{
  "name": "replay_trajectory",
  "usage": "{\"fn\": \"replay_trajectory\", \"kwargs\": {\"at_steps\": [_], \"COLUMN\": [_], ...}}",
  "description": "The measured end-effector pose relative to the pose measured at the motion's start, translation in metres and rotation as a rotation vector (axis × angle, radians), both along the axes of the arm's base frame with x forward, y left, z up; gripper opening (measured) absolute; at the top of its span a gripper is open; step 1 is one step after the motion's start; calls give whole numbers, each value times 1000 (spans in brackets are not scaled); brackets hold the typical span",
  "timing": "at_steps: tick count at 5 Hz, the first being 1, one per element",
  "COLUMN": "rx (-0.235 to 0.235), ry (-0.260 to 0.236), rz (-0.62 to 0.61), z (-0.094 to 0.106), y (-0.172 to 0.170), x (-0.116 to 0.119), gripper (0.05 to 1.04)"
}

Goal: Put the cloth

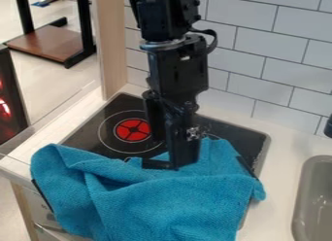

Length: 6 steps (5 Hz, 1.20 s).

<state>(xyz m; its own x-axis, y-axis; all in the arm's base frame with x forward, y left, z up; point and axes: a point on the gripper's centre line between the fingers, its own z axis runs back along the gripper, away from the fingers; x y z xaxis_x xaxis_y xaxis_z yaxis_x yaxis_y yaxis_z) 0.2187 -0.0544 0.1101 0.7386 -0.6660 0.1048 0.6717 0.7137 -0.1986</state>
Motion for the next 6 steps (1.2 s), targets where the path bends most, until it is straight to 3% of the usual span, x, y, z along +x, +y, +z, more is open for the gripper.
{"fn": "replay_trajectory", "kwargs": {"at_steps": [2,4,5,6], "rx": [2,-16,-33,-9], "ry": [20,-16,-44,-61], "rz": [18,47,63,76], "z": [-20,-43,-65,-83], "y": [-2,-6,-10,-6], "x": [7,25,39,46], "gripper": [998,998,998,998]}}
